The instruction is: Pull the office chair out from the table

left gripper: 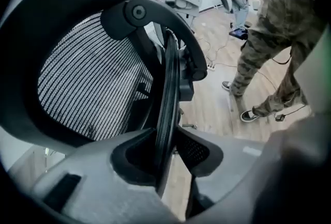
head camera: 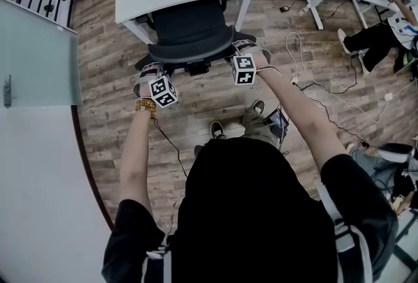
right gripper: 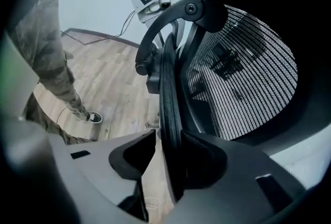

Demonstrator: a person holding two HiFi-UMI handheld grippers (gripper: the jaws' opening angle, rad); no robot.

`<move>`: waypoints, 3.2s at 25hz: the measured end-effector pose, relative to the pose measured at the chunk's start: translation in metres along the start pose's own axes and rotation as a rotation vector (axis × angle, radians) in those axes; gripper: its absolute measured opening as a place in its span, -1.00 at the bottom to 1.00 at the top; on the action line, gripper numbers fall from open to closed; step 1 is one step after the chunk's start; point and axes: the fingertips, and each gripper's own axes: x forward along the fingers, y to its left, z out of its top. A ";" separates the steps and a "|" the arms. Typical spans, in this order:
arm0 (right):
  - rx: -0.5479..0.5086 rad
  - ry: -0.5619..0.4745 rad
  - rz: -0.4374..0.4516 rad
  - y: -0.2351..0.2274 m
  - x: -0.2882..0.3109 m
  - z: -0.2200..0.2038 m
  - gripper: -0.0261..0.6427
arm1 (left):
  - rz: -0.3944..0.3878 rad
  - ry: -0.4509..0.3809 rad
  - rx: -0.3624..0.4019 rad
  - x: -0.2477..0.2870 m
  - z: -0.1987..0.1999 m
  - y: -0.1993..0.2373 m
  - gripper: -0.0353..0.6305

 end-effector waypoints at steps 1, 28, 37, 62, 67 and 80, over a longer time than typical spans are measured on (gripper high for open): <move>0.004 0.011 -0.005 0.000 0.002 0.000 -0.55 | -0.005 -0.002 0.002 0.000 0.000 -0.001 -0.49; 0.061 0.085 0.006 0.011 0.002 0.002 -0.63 | -0.083 0.028 -0.049 -0.001 0.001 -0.018 -0.52; 0.063 0.092 0.003 0.019 -0.004 0.003 -0.63 | -0.081 0.015 -0.038 -0.009 0.003 -0.027 -0.53; 0.099 0.114 0.004 0.054 -0.017 0.008 -0.62 | -0.070 0.019 -0.038 -0.025 0.004 -0.057 -0.50; 0.096 0.113 0.001 0.060 -0.024 0.007 -0.62 | -0.078 0.029 -0.048 -0.027 0.008 -0.063 -0.50; 0.085 0.106 -0.003 0.090 -0.039 0.008 -0.62 | -0.128 0.083 -0.097 -0.042 0.013 -0.095 -0.48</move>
